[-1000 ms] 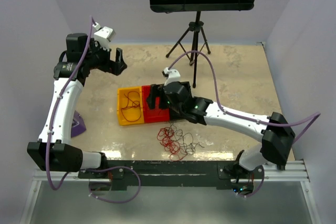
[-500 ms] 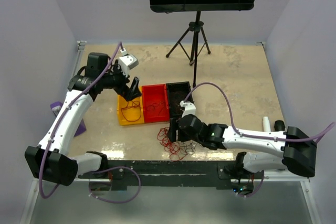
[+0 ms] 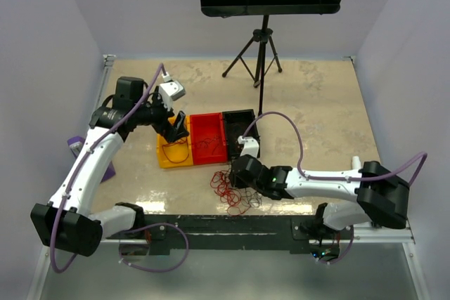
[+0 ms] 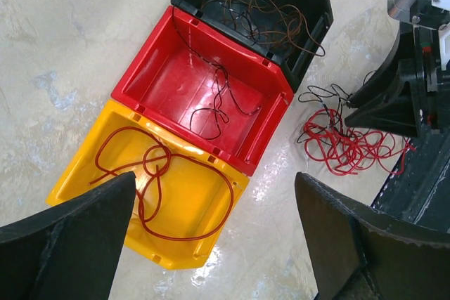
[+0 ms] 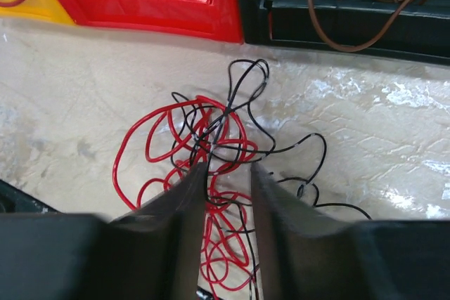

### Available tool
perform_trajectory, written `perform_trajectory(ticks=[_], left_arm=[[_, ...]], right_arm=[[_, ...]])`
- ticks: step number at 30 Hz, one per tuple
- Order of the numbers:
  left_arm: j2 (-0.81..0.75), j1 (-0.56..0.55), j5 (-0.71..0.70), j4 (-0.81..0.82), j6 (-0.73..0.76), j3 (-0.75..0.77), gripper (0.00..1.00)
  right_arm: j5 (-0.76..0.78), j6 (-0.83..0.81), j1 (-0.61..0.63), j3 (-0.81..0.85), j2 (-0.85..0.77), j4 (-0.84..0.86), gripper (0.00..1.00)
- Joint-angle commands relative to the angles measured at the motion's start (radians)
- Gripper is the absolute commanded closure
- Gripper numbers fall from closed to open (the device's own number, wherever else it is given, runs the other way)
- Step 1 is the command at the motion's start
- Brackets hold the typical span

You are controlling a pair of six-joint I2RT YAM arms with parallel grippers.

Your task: Untangle the cables

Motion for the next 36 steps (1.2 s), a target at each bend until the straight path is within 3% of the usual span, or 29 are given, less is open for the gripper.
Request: perform_trajectory(ticks=[1, 6, 14, 21, 27, 36], left_arm=[[-0.025, -0.001, 0.033, 0.008, 0.026, -0.018, 0.01], [-0.043, -0.001, 0.070, 0.003, 0.007, -0.063, 0.00], [-0.162, -0.011, 0.273, 0.032, 0.004, -0.230, 0.00], [-0.261, -0.026, 0.335, 0.137, -0.034, -0.236, 0.00], [-0.239, -0.026, 0.450, 0.135, -0.052, -0.121, 0.00], [-0.267, -0.024, 0.447, 0.141, -0.048, -0.084, 0.00]], right_arm=[[0.066, 0.017, 0.002, 0.025, -0.034, 0.034, 0.78], [0.078, 0.027, 0.030, 0.048, -0.161, -0.039, 1.00], [0.034, 0.015, 0.114, 0.121, -0.386, -0.113, 1.00], [0.011, -0.074, 0.136, 0.279, -0.489, -0.138, 1.00], [-0.020, -0.157, 0.136, 0.459, -0.451, -0.134, 1.00], [0.029, -0.317, 0.136, 0.745, -0.289, -0.121, 1.00]])
